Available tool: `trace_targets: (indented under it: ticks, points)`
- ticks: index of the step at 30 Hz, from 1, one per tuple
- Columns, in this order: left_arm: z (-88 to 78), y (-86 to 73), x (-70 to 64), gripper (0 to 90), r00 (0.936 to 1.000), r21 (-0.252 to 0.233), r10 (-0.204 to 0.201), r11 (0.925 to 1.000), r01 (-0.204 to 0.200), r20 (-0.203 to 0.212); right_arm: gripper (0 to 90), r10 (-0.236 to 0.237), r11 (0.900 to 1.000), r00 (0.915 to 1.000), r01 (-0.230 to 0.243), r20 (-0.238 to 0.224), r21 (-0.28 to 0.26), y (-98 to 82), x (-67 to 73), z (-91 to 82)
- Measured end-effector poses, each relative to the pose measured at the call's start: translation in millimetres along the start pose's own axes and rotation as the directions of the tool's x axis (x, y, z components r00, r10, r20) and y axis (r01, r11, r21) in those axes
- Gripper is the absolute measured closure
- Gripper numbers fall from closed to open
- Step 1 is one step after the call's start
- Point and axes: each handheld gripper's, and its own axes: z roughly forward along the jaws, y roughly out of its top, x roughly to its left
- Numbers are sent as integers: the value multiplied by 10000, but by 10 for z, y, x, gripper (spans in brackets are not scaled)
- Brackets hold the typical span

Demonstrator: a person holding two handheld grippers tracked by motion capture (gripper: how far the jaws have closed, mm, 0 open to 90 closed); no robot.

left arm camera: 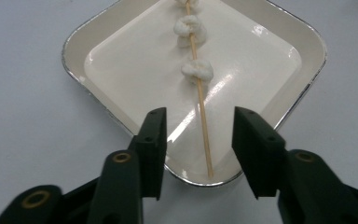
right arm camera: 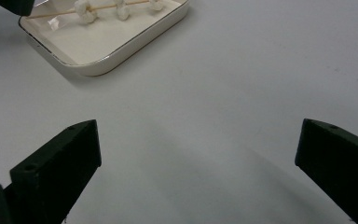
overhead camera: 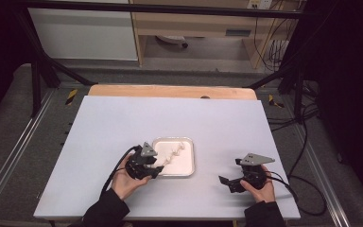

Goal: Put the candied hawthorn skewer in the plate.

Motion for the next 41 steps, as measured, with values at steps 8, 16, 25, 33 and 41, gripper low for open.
trace_targets:
  ticks: [8, 16, 25, 33, 41]
  points:
    - [-187, -143, 127, 285, 9998, -411, 201, 9990, -199, 38, 9, 36, 10000, 10000, -36, 33, -30, 2, -2, -7]
    - [-330, -457, 346, 152, 9997, -671, -221, 9975, 223, 36, 9, 100, 10000, 9999, -100, -17, -7, 0, -4, -2]
    - [-419, -831, 551, 108, 9946, -924, -1000, 9910, 971, -268, 9, 100, 9999, 9999, -100, -11, 62, -10, -7, -1]
    - [-523, -1029, 630, 86, 9909, -1201, -1324, 9844, 1284, -256, 9, 75, 9995, 9999, -73, -82, 295, -30, 7, 24]
    - [-503, -1057, 637, 86, 9904, -1183, -1352, 9843, 1310, -283, 9, 90, 9991, 9998, -83, -177, 421, -36, 7, 46]
